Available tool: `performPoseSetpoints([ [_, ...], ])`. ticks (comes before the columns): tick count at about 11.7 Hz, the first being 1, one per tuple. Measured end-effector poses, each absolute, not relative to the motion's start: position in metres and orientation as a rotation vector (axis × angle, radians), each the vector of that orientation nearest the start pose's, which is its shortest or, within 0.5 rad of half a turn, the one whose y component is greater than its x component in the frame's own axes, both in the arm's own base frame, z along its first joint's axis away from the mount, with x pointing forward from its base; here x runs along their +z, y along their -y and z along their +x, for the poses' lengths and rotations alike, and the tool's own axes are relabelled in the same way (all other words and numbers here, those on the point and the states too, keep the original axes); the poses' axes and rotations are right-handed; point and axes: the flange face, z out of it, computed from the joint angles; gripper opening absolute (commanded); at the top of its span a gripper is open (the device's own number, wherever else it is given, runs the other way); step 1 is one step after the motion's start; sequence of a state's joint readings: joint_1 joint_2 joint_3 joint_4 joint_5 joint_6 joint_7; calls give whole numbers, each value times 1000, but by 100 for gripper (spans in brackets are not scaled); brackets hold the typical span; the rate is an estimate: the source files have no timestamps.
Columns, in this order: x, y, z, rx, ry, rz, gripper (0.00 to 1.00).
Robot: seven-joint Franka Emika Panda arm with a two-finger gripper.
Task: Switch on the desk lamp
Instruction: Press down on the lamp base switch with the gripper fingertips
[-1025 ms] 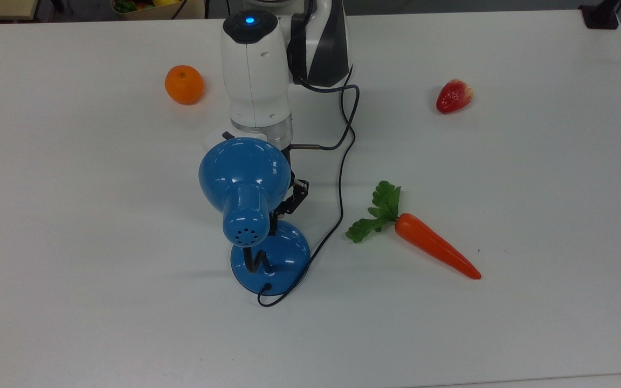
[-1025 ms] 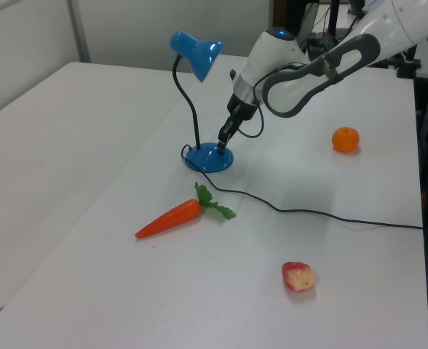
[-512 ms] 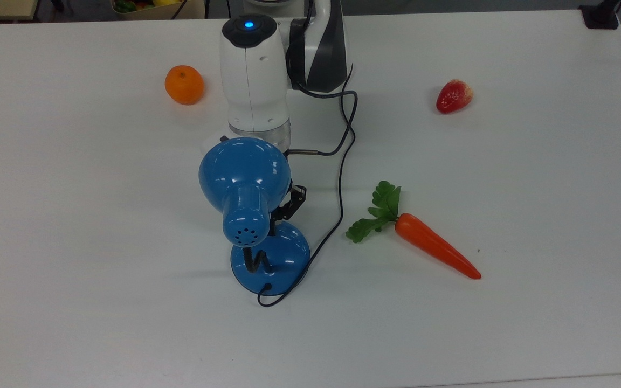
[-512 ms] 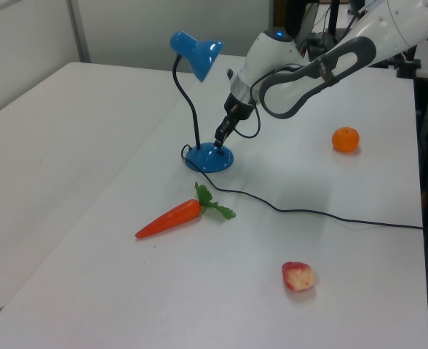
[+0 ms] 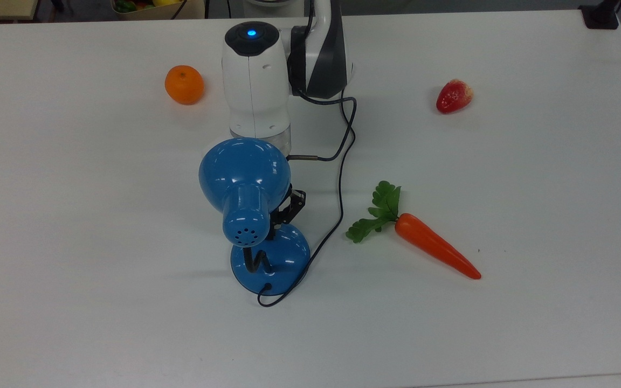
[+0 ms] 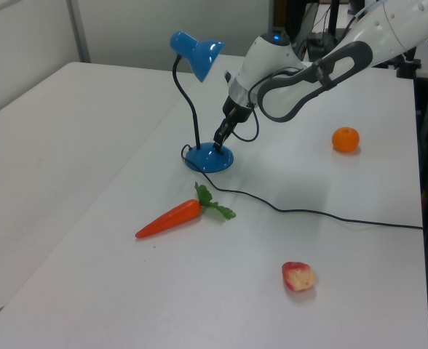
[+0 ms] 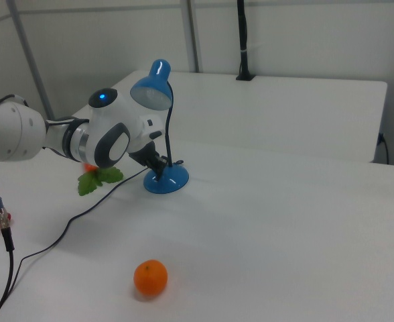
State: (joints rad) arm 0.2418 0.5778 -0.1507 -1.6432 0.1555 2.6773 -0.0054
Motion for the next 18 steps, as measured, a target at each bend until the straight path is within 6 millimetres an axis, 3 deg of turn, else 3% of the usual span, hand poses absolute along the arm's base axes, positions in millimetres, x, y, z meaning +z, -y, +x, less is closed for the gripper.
performPoseSetpoints([
  [5,342,-78,723,-738,28,-3008,6],
  [18,331,-86,710,-692,58,-3025,6],
])
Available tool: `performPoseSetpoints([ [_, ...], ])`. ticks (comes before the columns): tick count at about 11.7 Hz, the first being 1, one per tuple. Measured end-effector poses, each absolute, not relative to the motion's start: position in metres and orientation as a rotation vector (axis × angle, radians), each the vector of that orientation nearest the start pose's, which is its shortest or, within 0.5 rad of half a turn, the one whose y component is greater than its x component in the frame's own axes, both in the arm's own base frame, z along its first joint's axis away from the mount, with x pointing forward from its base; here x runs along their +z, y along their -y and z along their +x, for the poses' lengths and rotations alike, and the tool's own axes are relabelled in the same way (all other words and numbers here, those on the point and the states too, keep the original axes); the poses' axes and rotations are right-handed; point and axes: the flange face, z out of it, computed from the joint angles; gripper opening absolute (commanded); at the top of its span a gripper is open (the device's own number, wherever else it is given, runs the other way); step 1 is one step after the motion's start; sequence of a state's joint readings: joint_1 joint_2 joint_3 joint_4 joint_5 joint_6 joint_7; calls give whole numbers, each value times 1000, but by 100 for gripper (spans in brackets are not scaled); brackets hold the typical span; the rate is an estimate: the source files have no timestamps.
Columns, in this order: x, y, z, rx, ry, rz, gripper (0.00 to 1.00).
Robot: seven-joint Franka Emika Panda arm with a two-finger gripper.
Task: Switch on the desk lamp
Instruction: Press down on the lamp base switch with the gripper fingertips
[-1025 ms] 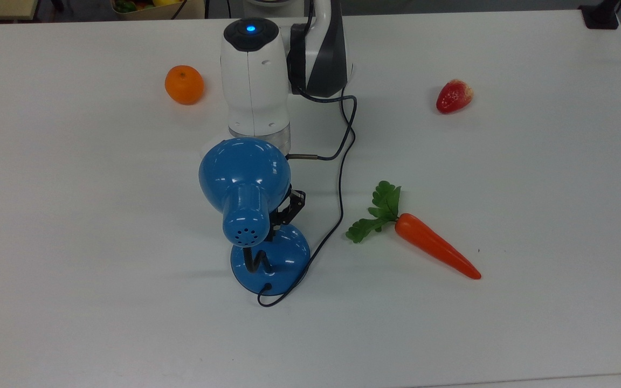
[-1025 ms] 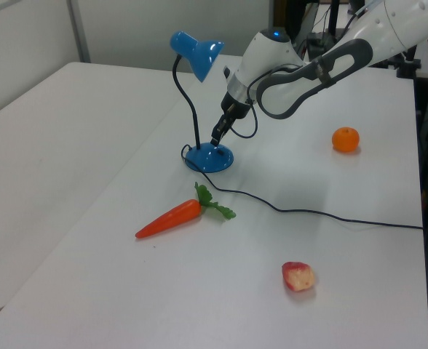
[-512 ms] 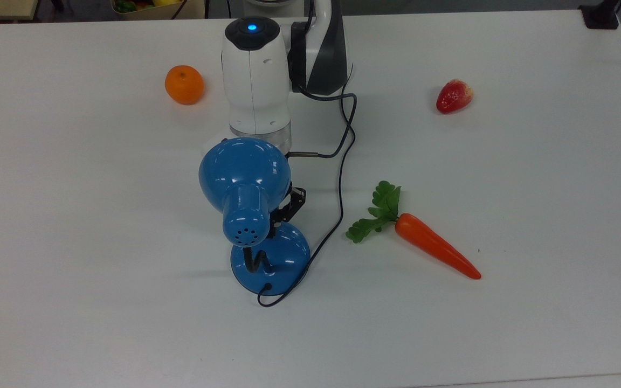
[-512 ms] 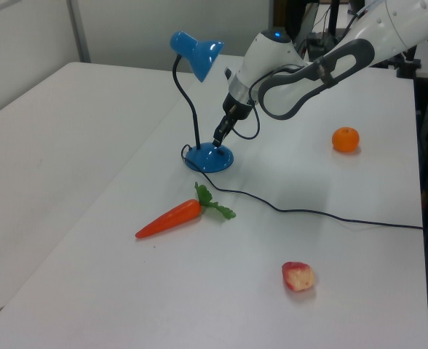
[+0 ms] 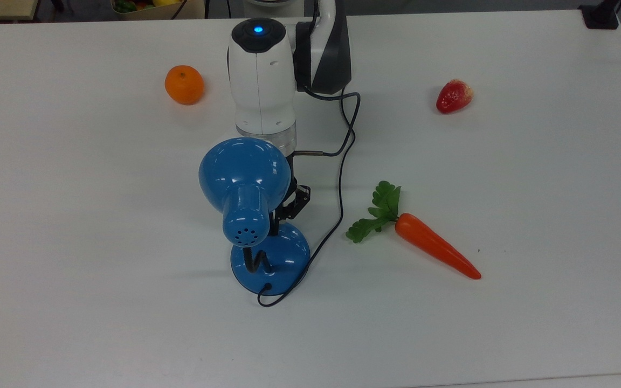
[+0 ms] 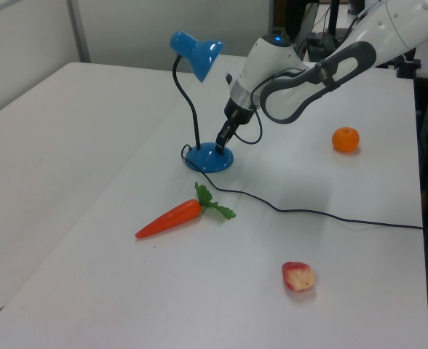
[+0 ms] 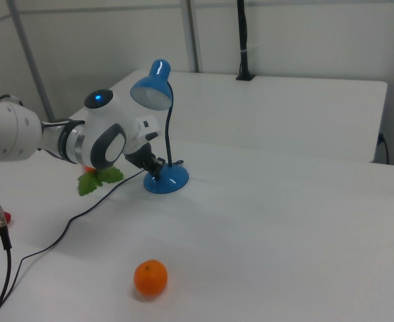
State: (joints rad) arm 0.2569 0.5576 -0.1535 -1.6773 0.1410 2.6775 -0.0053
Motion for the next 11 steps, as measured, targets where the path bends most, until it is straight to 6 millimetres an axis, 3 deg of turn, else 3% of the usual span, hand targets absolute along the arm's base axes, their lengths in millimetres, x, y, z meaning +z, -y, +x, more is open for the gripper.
performPoseSetpoints([
  [11,328,-88,713,-691,114,-3055,3],
])
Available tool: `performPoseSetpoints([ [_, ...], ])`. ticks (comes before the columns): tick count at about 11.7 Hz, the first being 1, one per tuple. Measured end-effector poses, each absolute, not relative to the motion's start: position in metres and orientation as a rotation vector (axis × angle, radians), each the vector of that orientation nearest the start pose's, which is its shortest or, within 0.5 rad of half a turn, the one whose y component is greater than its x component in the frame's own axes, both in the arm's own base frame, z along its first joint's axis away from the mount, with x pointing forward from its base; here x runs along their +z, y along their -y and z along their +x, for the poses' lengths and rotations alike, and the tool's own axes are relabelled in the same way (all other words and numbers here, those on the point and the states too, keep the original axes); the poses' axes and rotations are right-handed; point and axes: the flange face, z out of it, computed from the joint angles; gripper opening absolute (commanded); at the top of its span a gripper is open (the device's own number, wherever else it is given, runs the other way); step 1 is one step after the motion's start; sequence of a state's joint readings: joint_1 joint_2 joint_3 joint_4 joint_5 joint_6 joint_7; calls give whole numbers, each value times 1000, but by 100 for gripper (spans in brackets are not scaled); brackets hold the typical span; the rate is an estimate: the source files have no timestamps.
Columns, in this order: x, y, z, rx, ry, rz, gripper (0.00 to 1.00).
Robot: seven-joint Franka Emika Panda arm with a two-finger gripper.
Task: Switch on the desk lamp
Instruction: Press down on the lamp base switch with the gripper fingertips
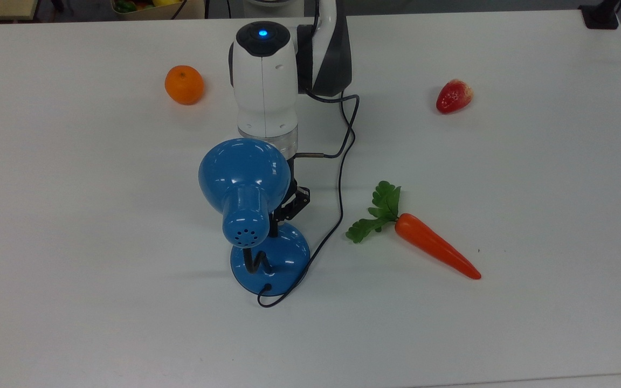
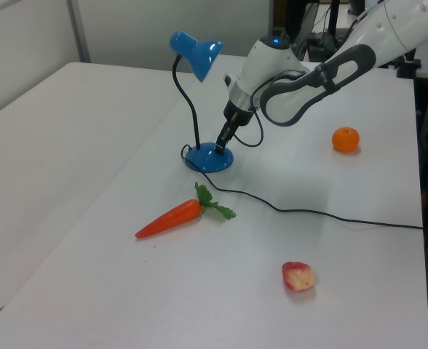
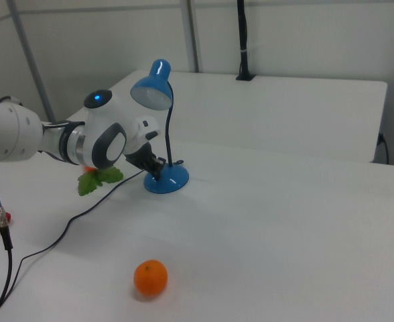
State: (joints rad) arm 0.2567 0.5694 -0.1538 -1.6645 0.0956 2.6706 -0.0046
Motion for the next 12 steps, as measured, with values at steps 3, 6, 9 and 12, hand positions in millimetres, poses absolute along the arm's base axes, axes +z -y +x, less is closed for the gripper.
performPoseSetpoints([
  [3,328,-88,714,-679,115,-3058,2],
  [6,328,-88,714,-678,115,-3059,2],
  [9,328,-88,714,-678,115,-3059,2],
  [12,330,-89,722,-628,109,-3072,2],
])
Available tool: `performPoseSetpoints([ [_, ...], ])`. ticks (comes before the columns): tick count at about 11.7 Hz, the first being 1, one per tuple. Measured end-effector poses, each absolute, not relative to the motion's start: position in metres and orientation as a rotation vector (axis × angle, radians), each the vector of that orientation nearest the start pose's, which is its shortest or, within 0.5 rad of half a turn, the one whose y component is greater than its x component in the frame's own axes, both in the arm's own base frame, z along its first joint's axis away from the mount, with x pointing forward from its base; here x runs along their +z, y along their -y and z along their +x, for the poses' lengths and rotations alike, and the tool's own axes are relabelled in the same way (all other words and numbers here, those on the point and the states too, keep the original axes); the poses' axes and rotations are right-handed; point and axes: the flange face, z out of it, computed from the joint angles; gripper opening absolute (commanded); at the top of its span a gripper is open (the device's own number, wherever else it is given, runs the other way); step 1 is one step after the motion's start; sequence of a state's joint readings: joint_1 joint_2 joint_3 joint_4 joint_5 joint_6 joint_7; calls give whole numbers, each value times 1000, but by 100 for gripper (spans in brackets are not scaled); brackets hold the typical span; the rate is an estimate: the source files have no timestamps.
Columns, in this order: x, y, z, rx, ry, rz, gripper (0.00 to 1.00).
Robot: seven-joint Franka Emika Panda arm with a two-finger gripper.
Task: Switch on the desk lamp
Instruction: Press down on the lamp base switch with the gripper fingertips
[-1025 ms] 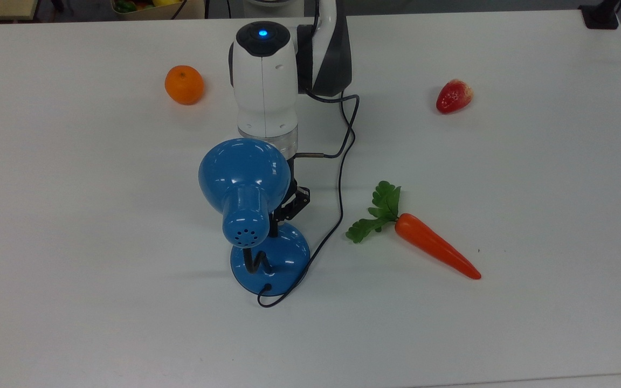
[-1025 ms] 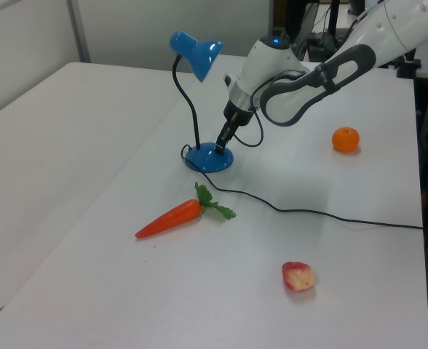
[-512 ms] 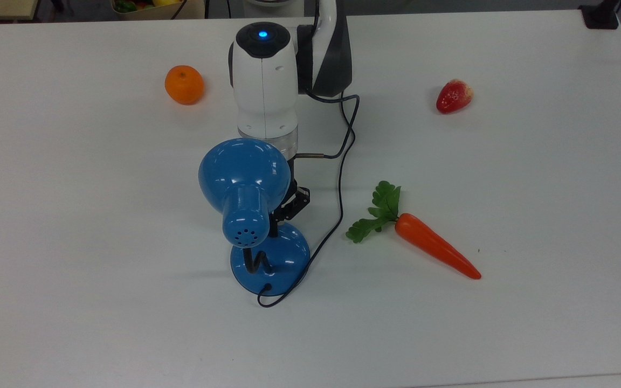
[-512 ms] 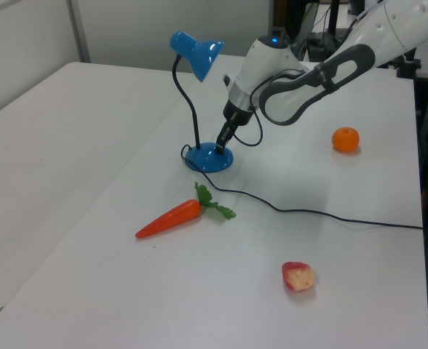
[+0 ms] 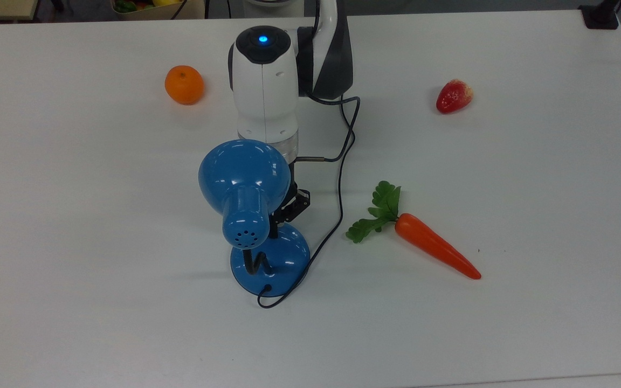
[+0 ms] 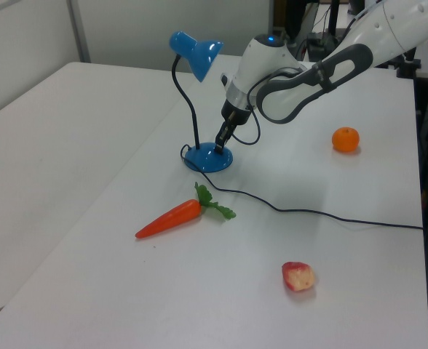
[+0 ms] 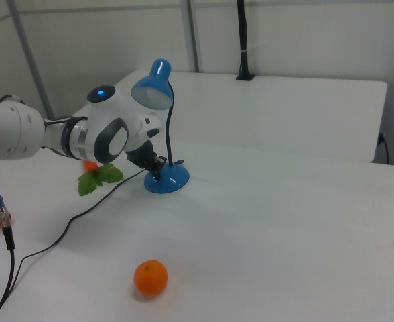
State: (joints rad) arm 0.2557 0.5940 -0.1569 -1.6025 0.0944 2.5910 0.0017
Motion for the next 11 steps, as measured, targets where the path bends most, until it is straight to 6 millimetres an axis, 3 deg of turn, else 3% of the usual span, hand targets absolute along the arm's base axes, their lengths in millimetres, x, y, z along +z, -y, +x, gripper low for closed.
performPoseSetpoints([
  [5,334,-92,735,-508,136,-3116,2],
  [11,334,-93,736,-500,145,-3124,2],
])
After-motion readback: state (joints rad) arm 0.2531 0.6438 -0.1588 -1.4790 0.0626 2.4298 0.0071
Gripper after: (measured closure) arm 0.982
